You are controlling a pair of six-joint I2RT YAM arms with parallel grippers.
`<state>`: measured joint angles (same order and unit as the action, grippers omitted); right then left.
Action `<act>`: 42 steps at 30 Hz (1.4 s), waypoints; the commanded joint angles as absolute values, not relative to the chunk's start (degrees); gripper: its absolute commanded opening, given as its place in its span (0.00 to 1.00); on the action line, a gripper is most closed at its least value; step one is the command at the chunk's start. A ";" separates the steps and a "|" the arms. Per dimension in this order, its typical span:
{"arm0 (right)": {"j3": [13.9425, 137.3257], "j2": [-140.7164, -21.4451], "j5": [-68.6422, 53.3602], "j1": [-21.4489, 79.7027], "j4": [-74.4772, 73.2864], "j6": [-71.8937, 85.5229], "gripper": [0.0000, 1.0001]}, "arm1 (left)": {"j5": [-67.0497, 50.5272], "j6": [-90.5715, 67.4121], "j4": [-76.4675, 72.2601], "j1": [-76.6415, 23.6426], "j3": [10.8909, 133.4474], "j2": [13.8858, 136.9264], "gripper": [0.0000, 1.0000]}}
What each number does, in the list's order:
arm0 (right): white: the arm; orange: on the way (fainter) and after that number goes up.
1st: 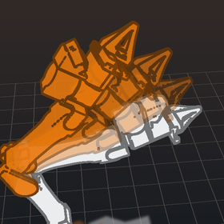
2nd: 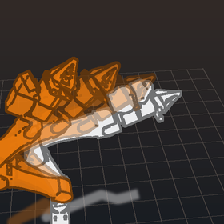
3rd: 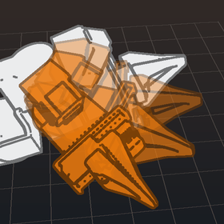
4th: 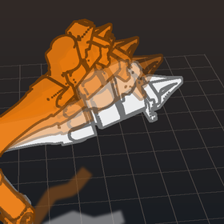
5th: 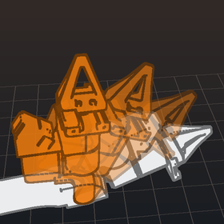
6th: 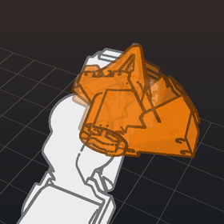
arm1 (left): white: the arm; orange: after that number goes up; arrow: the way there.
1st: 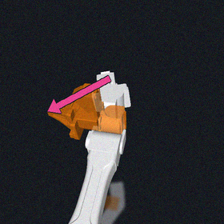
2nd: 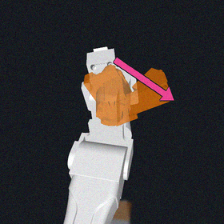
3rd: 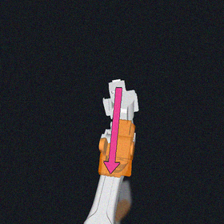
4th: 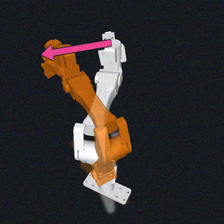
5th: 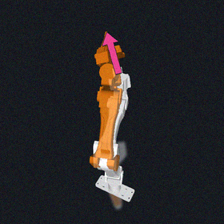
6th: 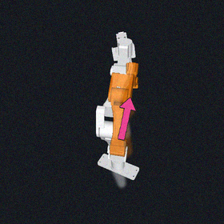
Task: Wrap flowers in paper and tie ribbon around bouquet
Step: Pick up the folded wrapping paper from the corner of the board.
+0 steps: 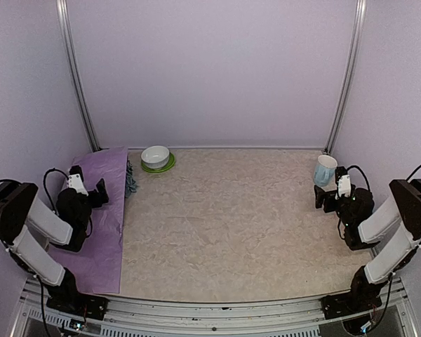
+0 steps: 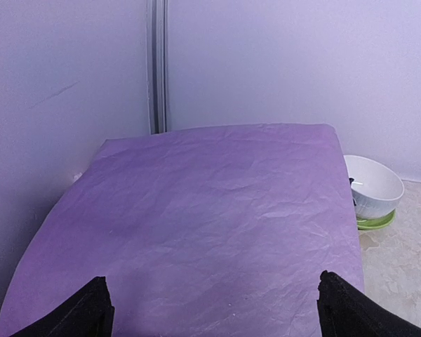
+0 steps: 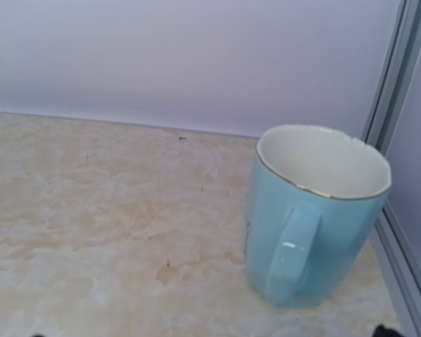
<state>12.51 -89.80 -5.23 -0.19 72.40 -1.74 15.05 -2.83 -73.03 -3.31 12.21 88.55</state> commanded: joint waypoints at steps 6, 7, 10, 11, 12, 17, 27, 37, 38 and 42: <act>13.62 -90.60 -5.71 -1.16 75.33 -2.37 1.00 | 16.27 -3.60 -75.63 -2.78 13.43 88.80 0.99; 13.56 -90.60 -5.71 -1.14 75.37 -2.33 1.00 | 21.14 -4.26 -72.63 -3.51 14.32 87.00 0.99; 13.89 -88.29 -4.67 -1.18 73.64 -1.91 1.00 | 30.61 -6.05 -55.65 -4.97 21.22 79.71 0.98; 14.28 -86.03 -3.70 -1.15 70.99 -1.67 1.00 | 33.04 -7.08 -50.96 -5.73 23.65 77.88 0.97; 14.89 -83.33 -2.29 -1.14 67.71 -1.10 1.00 | 33.42 -7.89 -45.29 -6.67 26.40 76.18 0.95; 19.31 -66.68 0.31 -1.14 47.83 5.23 1.00 | 38.99 -10.68 -14.52 -18.78 42.49 76.82 0.90; 32.90 -63.64 -7.52 4.67 18.76 7.81 0.95 | 55.45 -16.90 21.84 -30.61 62.61 99.91 0.99; 33.33 -64.85 -11.38 9.18 20.28 8.04 0.94 | 61.17 -22.72 25.24 -28.83 62.97 108.50 0.88; 33.20 -64.69 -11.42 9.22 20.37 8.00 0.95 | 61.41 -23.07 25.24 -28.89 62.70 108.25 0.79; 32.61 -63.61 -11.85 9.32 20.57 8.07 0.94 | 60.99 -23.18 23.58 -28.62 60.45 106.01 0.44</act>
